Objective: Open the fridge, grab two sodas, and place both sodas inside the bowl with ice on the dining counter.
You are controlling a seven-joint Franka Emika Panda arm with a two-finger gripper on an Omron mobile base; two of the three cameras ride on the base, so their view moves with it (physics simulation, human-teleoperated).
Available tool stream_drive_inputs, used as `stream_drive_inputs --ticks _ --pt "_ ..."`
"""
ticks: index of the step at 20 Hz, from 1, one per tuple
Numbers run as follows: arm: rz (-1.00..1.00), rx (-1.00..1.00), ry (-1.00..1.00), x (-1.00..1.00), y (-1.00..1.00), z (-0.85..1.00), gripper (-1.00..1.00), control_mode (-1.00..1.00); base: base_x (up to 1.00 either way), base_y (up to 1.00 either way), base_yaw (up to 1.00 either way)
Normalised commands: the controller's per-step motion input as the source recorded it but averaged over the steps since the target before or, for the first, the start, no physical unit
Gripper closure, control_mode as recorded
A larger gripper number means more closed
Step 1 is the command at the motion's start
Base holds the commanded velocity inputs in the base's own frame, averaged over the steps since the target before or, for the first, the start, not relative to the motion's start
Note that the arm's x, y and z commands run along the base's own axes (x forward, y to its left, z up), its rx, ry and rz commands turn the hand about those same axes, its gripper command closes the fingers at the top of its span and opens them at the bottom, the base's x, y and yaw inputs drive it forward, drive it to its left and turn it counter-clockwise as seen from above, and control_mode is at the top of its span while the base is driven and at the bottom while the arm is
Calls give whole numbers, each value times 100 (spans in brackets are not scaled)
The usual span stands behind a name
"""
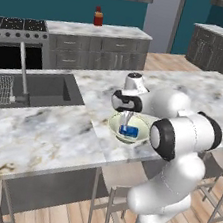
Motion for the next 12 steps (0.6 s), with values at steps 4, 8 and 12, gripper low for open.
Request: stream_drive_inputs --ticks 4,8,12 --pt "0 4 -7 -68 -12 75 -100 -100 0 0 0" --pt "-8 9 -6 -83 -16 63 -100 -100 0 0 0" --pt "-18 12 -6 -97 -14 55 -100 -100 0 0 0"
